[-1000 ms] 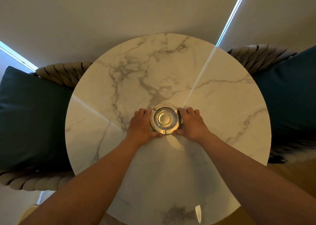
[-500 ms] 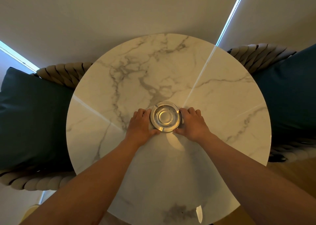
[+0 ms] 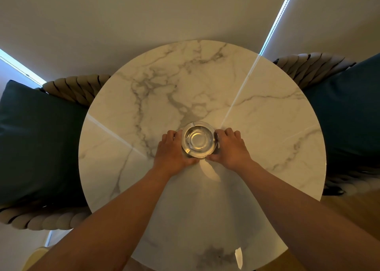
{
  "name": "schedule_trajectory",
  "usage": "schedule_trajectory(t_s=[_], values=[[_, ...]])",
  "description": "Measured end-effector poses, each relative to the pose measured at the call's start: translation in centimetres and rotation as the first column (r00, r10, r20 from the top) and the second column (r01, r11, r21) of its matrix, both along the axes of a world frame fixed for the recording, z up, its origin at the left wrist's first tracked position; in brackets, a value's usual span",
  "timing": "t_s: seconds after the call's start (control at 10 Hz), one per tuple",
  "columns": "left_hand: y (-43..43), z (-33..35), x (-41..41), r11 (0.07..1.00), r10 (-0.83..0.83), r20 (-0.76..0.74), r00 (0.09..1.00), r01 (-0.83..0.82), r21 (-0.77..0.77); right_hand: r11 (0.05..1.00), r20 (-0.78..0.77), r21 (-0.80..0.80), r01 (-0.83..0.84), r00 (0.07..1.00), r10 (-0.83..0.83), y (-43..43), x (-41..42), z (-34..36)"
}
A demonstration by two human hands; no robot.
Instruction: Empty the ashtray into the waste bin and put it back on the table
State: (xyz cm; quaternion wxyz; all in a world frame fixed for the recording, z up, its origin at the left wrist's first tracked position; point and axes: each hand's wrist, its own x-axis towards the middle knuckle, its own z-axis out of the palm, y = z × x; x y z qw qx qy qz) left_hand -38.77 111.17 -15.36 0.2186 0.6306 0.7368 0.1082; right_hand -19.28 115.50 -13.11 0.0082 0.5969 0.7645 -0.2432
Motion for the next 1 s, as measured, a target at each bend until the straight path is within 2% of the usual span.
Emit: schedule_trajectory(t_s=[0.6,0.8,1.0], values=[[0.2,-0.5,-0.4,0.999,0.013,-0.011,1.000,-0.013,0.033,1.000,0.011,-0.010,-0.005,1.000,0.005,0.6,-0.4,0.1],[-0.6,0.0,-1.2,0.999,0.039,0.051,0.998,-0.037,-0.031,0.999,-0.003,-0.041,0.017,1.000,-0.017,0.4,0.4,0.8],[-3.7,0.6,-1.7,0.985,0.146,0.165,0.975,-0.127,-0.120,0.982,-0.026,-0.175,0.066,0.997,-0.072,-0.8,2.9,2.0]])
